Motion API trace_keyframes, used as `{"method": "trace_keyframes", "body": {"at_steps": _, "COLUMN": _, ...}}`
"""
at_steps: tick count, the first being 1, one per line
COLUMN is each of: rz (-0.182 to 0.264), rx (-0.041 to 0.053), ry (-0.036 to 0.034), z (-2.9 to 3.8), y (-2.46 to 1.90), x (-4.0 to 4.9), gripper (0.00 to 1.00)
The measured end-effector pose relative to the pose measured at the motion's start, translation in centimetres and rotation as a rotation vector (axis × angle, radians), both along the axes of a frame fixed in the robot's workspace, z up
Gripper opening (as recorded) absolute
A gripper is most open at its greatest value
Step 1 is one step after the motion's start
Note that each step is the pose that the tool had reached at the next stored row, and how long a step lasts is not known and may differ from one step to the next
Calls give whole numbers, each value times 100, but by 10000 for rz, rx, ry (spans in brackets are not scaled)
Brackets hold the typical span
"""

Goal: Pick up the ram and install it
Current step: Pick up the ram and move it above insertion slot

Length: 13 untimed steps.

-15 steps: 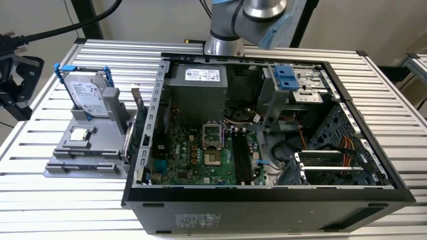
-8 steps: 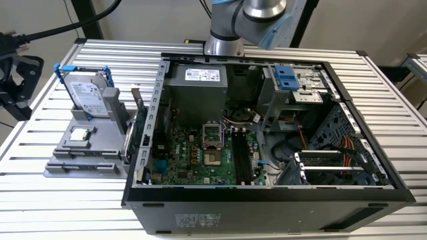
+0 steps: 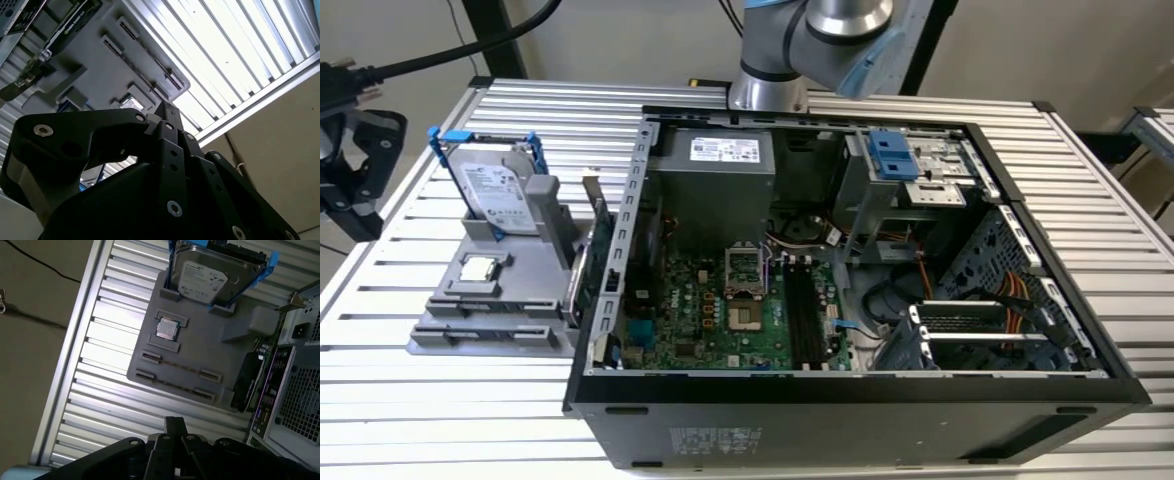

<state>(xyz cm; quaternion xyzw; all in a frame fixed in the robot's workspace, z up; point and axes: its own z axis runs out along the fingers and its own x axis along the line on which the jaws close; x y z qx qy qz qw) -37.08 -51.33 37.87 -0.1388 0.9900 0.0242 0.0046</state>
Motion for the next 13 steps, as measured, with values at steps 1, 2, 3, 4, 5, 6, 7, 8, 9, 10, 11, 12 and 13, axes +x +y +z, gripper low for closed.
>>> {"method": "trace_keyframes", "body": {"at_steps": 1, "rz": 34, "rx": 0, "ry": 0, "z": 0, "y": 0, "x": 0, "gripper": 0}}
{"method": "trace_keyframes", "body": {"at_steps": 2, "rz": 74, "rx": 0, "ry": 0, "z": 0, "y": 0, "x": 0, "gripper": 0}}
{"method": "trace_keyframes", "body": {"at_steps": 3, "rz": 111, "rx": 0, "ry": 0, "z": 0, "y": 0, "x": -1, "gripper": 0}}
{"method": "trace_keyframes", "body": {"at_steps": 4, "rz": 147, "rx": 0, "ry": 0, "z": 0, "y": 0, "x": -1, "gripper": 0}}
{"method": "trace_keyframes", "body": {"at_steps": 5, "rz": 184, "rx": 0, "ry": 0, "z": 0, "y": 0, "x": -1, "gripper": 0}}
{"method": "trace_keyframes", "body": {"at_steps": 6, "rz": 223, "rx": 1, "ry": -1, "z": -1, "y": 0, "x": -1, "gripper": 0}}
{"method": "trace_keyframes", "body": {"at_steps": 7, "rz": 258, "rx": 1, "ry": -1, "z": -1, "y": 0, "x": -2, "gripper": 0}}
{"method": "trace_keyframes", "body": {"at_steps": 8, "rz": 296, "rx": 1, "ry": -1, "z": -1, "y": 0, "x": -2, "gripper": 0}}
{"method": "trace_keyframes", "body": {"at_steps": 9, "rz": 334, "rx": 1, "ry": -1, "z": -1, "y": 0, "x": -2, "gripper": 0}}
{"method": "trace_keyframes", "body": {"at_steps": 10, "rz": 381, "rx": 1, "ry": -1, "z": -1, "y": 0, "x": -2, "gripper": 0}}
{"method": "trace_keyframes", "body": {"at_steps": 11, "rz": 427, "rx": 1, "ry": -2, "z": -1, "y": 0, "x": -2, "gripper": 0}}
{"method": "trace_keyframes", "body": {"at_steps": 12, "rz": 474, "rx": 1, "ry": -1, "z": -1, "y": 0, "x": -2, "gripper": 0}}
{"method": "trace_keyframes", "body": {"at_steps": 13, "rz": 521, "rx": 0, "ry": -1, "z": 0, "y": 0, "x": -2, "gripper": 0}}
